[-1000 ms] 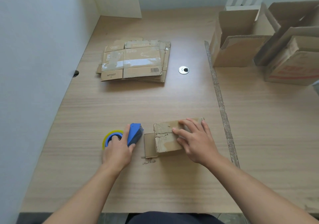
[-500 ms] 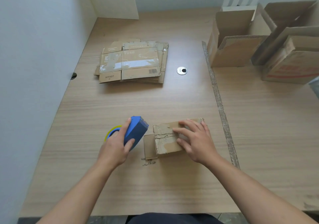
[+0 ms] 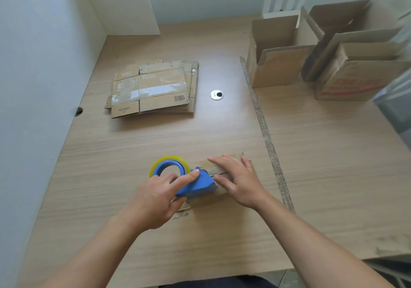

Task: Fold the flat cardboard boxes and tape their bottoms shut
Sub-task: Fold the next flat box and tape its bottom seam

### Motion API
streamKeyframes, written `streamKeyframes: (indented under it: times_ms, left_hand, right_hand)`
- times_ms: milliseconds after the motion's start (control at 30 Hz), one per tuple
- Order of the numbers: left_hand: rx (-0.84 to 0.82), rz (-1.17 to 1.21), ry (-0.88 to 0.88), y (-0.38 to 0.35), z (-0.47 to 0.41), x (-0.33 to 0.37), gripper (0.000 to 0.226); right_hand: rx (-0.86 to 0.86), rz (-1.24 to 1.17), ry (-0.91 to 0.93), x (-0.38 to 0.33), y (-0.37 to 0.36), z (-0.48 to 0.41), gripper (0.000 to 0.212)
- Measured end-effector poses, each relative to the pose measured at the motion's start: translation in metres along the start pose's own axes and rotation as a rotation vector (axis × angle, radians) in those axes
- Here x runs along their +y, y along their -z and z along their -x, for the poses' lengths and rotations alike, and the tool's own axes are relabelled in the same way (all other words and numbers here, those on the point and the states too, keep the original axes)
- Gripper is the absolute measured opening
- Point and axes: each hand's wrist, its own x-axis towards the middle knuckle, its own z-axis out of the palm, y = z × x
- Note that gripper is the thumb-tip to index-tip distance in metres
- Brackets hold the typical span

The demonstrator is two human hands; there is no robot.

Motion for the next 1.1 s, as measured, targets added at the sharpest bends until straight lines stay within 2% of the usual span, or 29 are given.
streamKeyframes:
  times_ms: [100,233,367,533,600,667,800,967,1100]
  left_hand:
    - [-0.061,-0.024,-0.006,0.001,-0.009,0.001,0.08]
    - [-0.089,-0.026,0.045,0.0,-0.017,0.003,0.078]
    - [-0.11,-0.013,0.072,-0.005,-0.021,0.004,0.079]
    - [-0.127,-0.009,0.077,-0.006,-0.022,0.004,0.081]
    - [-0.13,-0.023,0.083,-0.005,-0.024,0.004,0.081]
    - [-0.141,-0.023,0.096,-0.005,-0.024,0.005,0.078]
    - [-0.155,-0.017,0.103,-0.002,-0.025,0.006,0.08]
    - [-0.154,-0.005,0.1,-0.001,-0.026,0.006,0.082]
    - [-0.153,-0.013,0.098,-0.002,-0.026,0.005,0.083]
  right_hand:
    - [0.043,-0.015,-0.021,0.001,-0.003,-0.002,0.015]
    - [0.159,-0.094,-0.039,0.002,-0.002,-0.001,0.009]
    - [0.201,-0.251,-0.068,0.004,0.002,0.002,0.01]
    - [0.437,-0.632,-0.422,0.032,0.028,0.019,0.017]
    - [0.548,-0.878,-0.55,0.049,0.04,0.026,0.019]
    - [0.52,-0.988,-0.625,0.056,0.049,0.027,0.019]
    - [0.299,-0.838,-0.709,0.054,0.054,0.013,0.017]
    - [0.285,-0.79,-0.692,0.058,0.058,0.005,0.022]
    - [0.241,-0.661,-0.692,0.063,0.054,-0.001,0.022]
